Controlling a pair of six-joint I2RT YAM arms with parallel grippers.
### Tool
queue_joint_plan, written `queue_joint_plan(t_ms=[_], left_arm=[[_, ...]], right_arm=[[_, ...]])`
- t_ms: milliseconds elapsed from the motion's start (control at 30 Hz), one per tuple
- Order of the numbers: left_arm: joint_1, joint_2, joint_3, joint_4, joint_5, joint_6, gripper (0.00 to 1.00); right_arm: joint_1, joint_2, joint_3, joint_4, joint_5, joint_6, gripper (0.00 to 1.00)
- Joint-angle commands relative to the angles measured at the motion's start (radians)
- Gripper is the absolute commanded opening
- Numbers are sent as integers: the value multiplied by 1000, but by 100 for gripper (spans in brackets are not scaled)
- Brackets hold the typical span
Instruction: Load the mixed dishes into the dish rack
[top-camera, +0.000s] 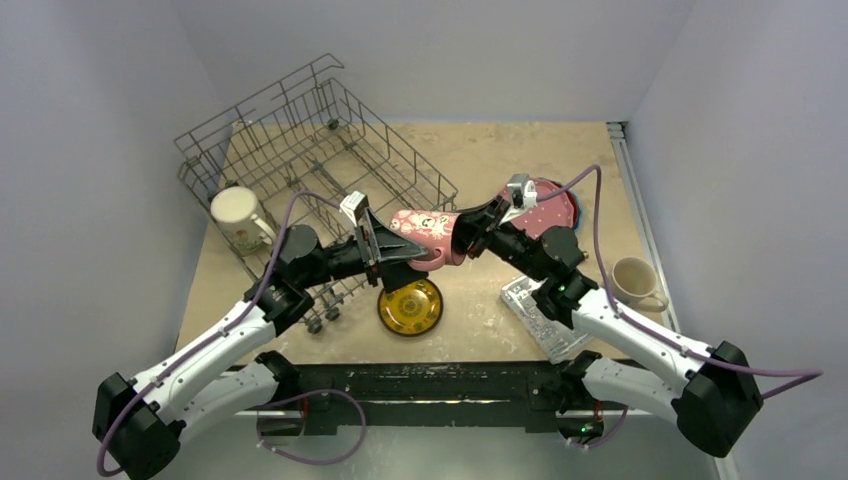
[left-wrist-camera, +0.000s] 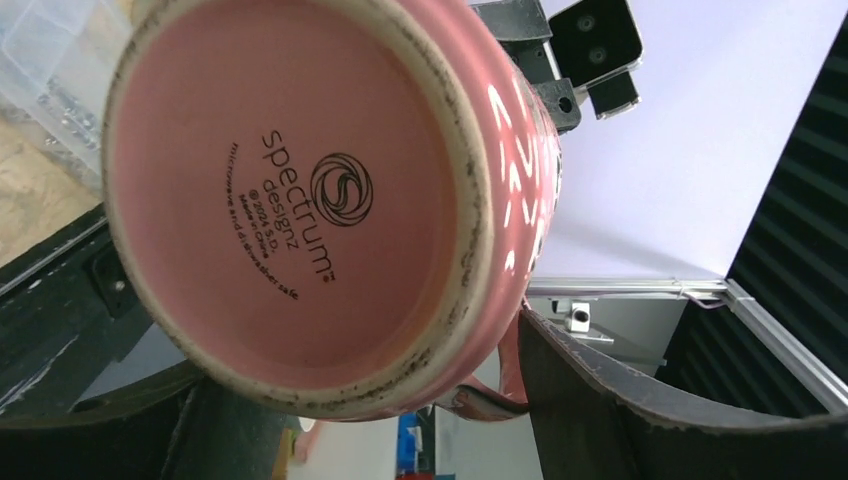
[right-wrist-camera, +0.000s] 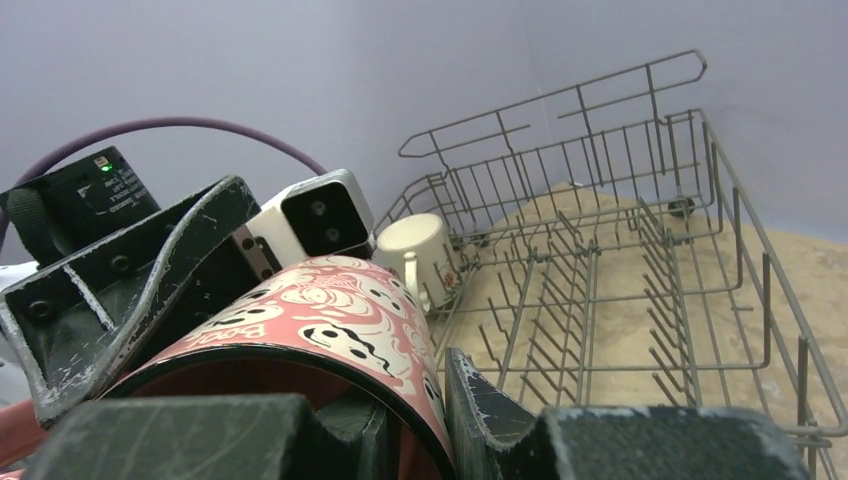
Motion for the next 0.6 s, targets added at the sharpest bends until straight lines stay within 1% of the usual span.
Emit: queue_joint_plan(t_ms=[0,67,200,267,400,467,567], left_arm=[[-76,0,38,147,-69,-66,70],[-84,1,34,166,-73,-84,64],[-87,-20,28,177,-91,-103,55],[-87,-29,36,176,-103,-102,48],[-87,-20,65,161,-111,-92,40],[-87,-14,62,176,-122,-101,38],[-87,-17,50,208,-138,-112,39]], right_arm=[[42,11,83,179,51,-6,0],[52,14,83,171,68,-46,0],[54,14,73,159,101,-97,0],[56,21,77,153,93,-107,0],[66,29,80,160,70,-111,0],[76,25,76,169,62,-120,0],[88,15,67,180,45,-148,0]])
